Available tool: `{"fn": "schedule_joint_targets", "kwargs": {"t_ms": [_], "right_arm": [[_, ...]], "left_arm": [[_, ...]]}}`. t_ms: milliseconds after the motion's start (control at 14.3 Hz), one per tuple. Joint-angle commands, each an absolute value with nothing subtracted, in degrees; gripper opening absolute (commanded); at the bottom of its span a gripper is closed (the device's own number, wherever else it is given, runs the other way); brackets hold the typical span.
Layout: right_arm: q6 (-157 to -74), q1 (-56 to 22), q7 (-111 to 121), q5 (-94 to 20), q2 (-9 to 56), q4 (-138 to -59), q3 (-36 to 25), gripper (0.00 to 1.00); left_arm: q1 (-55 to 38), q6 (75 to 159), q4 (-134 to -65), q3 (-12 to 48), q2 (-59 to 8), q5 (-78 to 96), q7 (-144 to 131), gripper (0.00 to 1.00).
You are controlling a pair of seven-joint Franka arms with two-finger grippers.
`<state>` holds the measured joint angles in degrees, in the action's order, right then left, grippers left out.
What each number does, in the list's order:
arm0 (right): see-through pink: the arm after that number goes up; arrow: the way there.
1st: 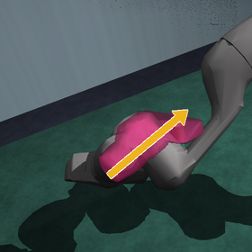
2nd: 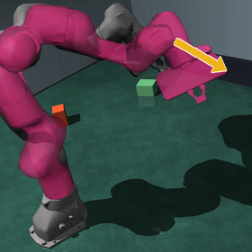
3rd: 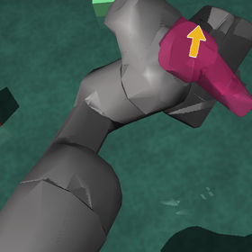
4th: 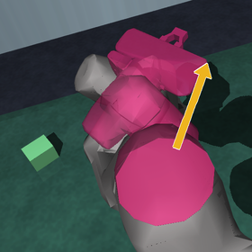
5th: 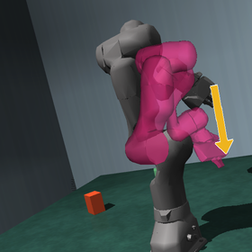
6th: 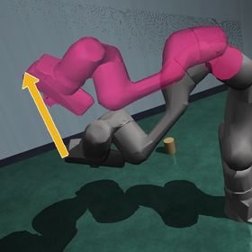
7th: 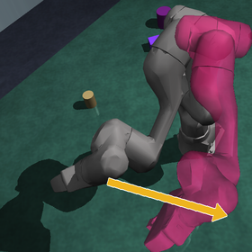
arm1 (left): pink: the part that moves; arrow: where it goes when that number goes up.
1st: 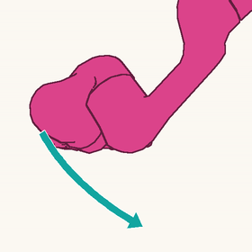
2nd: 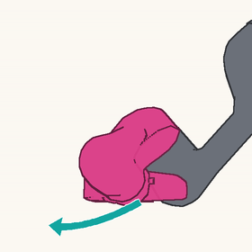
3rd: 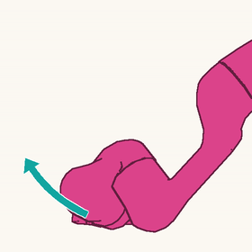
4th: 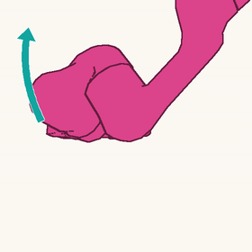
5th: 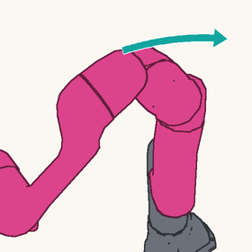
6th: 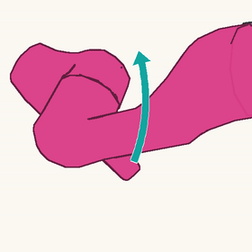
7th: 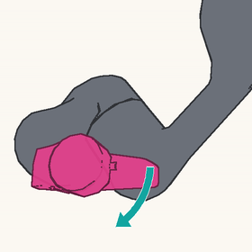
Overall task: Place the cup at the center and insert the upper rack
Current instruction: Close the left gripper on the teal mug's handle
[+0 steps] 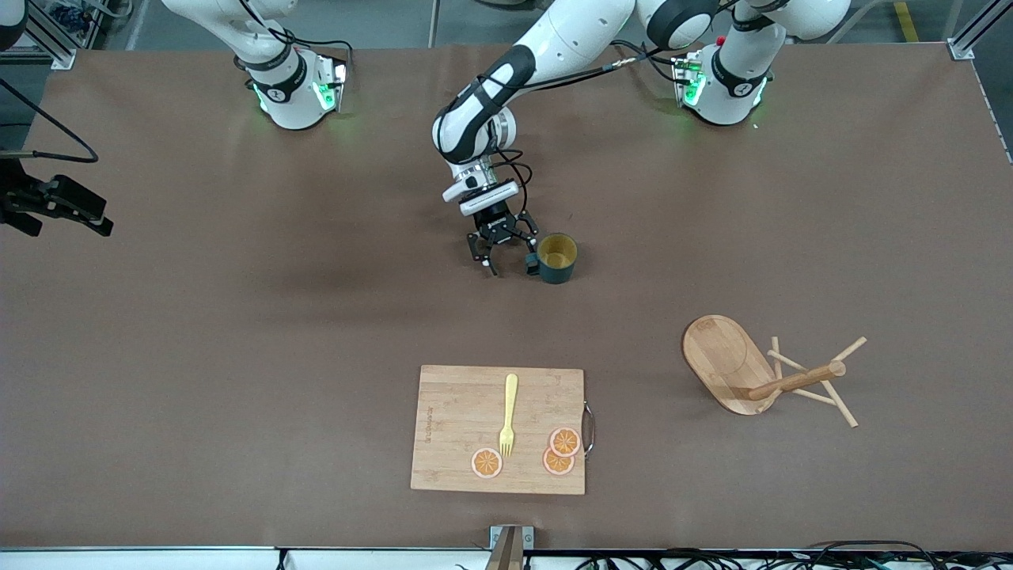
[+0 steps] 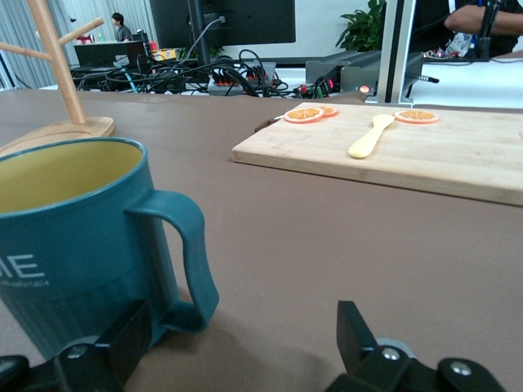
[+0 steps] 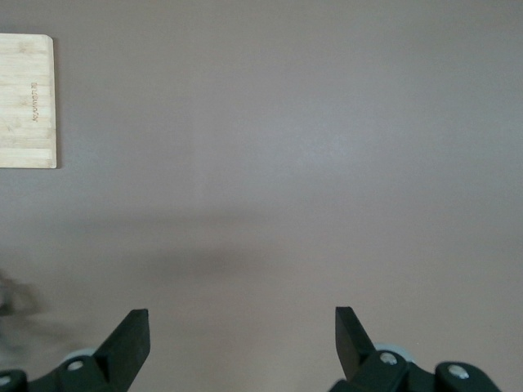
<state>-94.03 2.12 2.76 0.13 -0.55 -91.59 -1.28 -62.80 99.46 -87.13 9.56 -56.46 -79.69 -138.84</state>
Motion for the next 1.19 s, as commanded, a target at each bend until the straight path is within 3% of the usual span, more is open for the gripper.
{"fn": "schedule_joint_targets", "kwargs": {"t_ms": [0, 1117], "right_arm": [[-94.5, 1.8, 2.4, 1.4, -1.9, -93.0, -1.3, 1.00], [-94.5, 1.8, 2.4, 1.5, -1.8, -92.6, -1.4, 1.00]], "left_arm": [[-63.2, 98.5, -86.4, 9.3, -57.0, -81.0, -135.8, 1.00], [-62.0, 101.9, -85.7, 8.6, -57.3, -83.6, -135.4, 1.00]]}}
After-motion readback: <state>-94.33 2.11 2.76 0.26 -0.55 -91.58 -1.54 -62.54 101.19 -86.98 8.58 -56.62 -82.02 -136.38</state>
